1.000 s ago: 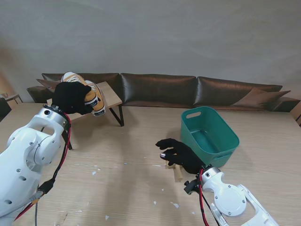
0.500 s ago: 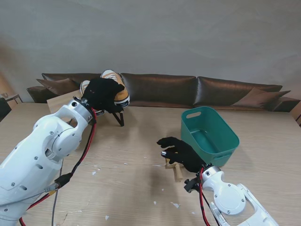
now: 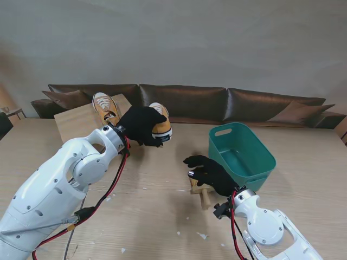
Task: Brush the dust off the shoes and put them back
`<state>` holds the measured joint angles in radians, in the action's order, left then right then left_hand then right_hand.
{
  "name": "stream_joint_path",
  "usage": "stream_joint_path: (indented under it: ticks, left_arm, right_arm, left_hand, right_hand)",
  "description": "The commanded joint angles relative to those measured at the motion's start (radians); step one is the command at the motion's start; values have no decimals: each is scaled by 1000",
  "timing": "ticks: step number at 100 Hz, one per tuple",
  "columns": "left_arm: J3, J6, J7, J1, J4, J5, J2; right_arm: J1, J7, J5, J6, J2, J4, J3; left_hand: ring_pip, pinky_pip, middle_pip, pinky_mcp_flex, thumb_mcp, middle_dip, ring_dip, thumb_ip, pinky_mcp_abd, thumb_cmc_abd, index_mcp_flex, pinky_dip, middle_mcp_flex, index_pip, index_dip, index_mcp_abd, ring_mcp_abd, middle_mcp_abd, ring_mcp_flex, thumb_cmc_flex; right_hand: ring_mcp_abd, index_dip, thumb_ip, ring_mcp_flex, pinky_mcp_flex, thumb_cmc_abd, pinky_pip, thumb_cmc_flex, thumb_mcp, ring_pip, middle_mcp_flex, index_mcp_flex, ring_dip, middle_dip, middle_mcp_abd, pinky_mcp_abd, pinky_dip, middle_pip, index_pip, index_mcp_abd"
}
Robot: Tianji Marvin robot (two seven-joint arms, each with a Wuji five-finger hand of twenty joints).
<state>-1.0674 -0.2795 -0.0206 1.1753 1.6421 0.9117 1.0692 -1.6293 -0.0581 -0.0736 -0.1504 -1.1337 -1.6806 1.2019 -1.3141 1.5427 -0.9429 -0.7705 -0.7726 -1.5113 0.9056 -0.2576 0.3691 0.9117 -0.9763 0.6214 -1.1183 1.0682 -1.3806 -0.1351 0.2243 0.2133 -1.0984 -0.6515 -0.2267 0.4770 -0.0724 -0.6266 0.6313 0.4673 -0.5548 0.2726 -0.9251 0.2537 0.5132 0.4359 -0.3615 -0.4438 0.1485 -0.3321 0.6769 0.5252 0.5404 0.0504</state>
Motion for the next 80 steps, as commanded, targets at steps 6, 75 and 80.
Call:
stream_joint_path:
  ticks: [6, 75, 80]
  left_arm:
    - [0, -42, -54, 12, -12, -30, 0]
    - [-72, -88, -182, 143, -63, -24, -37]
    - [-80, -91, -181, 156, -66, -15, -38]
  right_arm:
    - [-3, -12, 1, 0, -4, -2, -2]
    - [-4, -16, 3, 9, -4, -3, -3]
    - [-4, -16, 3, 9, -4, -2, -3]
  left_hand:
    - [34, -10, 4, 33, -222, -41, 12, 87, -14, -165, -178, 0, 15, 691, -94, 12, -77, -106, 2, -291]
    - [183, -137, 141, 131, -85, -11, -13, 74, -15, -161, -150, -3, 42, 662, -119, -116, -15, -77, 81, -381]
    - [189, -145, 147, 139, -81, -11, -13, 76, -15, -159, -151, -5, 43, 662, -118, -122, -10, -73, 85, -386]
  right_hand:
    - [-3, -21, -2, -32, -354, -20, 29, -9, -26, 13, 25, 10, -8, 11, 7, -8, 26, 11, 16, 0]
    - [-4, -22, -2, -32, -353, -27, 34, -9, -24, 13, 25, 11, -8, 11, 7, -8, 30, 12, 16, 1]
    - [-4, -22, -2, -32, -352, -27, 35, -9, -23, 13, 25, 10, -8, 11, 8, -8, 31, 11, 16, 1]
